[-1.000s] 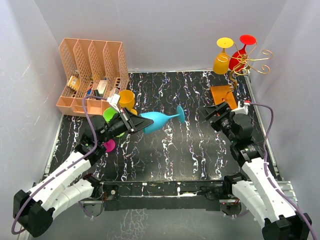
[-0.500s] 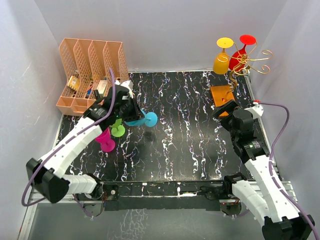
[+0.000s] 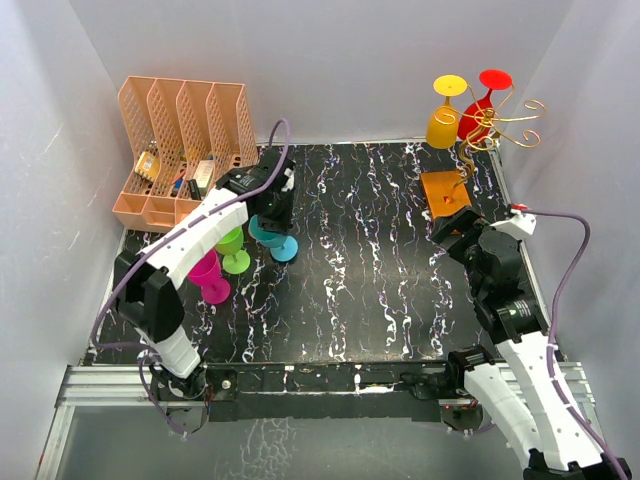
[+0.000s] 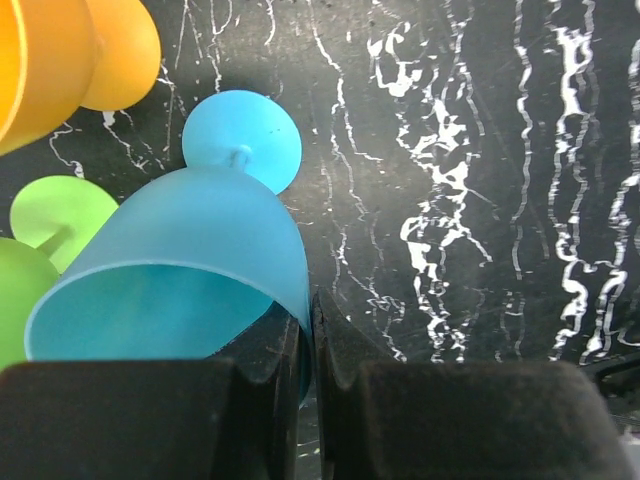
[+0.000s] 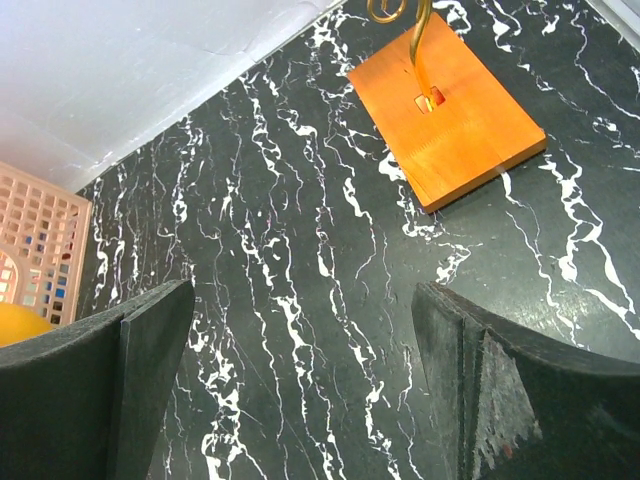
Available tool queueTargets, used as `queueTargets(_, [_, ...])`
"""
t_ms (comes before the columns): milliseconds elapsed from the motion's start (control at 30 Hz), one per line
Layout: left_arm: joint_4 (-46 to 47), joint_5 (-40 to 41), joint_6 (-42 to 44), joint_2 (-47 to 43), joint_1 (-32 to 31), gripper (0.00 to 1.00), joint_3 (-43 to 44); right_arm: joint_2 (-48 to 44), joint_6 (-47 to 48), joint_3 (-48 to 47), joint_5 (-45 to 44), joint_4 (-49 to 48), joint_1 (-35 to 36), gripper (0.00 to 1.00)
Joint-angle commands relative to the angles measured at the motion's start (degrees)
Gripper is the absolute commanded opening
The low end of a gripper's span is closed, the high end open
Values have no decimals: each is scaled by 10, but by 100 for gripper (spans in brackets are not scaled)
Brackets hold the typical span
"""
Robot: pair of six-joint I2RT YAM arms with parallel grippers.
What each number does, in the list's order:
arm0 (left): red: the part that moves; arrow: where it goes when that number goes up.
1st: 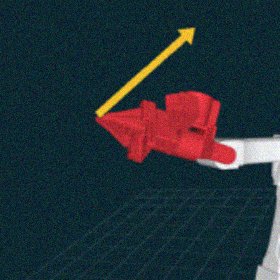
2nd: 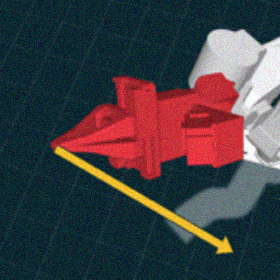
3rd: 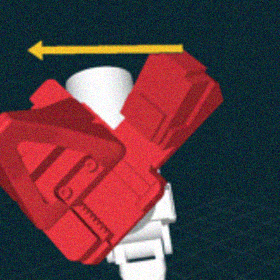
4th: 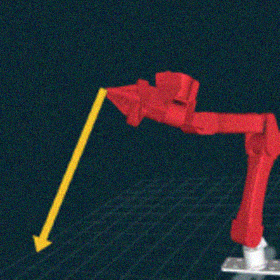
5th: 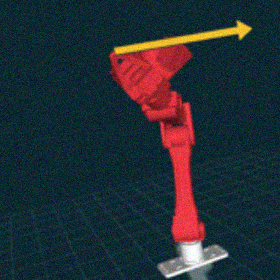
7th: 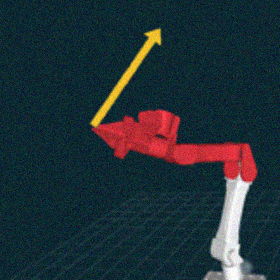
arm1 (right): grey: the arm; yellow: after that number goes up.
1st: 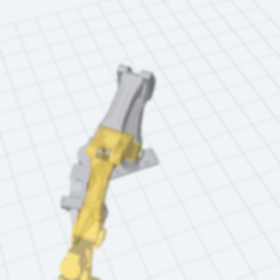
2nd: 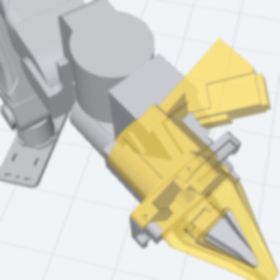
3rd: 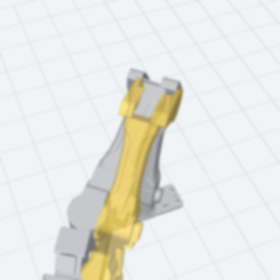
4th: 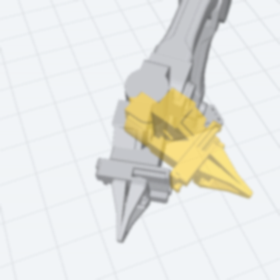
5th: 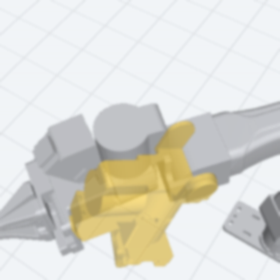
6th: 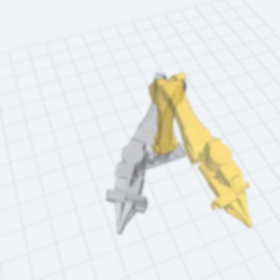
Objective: Take the wine glass off the wine glass rack
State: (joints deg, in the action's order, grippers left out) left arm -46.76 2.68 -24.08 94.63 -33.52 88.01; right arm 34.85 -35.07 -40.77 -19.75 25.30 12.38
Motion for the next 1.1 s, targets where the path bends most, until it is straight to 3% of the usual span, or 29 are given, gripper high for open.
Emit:
queueTargets(0, [-63, 37, 46, 24, -2, 0, 54, -22, 32, 12, 21, -46, 1, 99])
queueTargets(500, [-71, 31, 60, 86, -3, 5, 123, -1, 18, 27, 53, -50, 2, 99])
queueTargets(833, [-70, 34, 64, 98, -2, 21, 129, 11, 17, 28, 51, -59, 2, 99])
queueTargets(1067, [-56, 29, 64, 71, -3, 47, 162, 29, 17, 24, 51, -57, 2, 99])
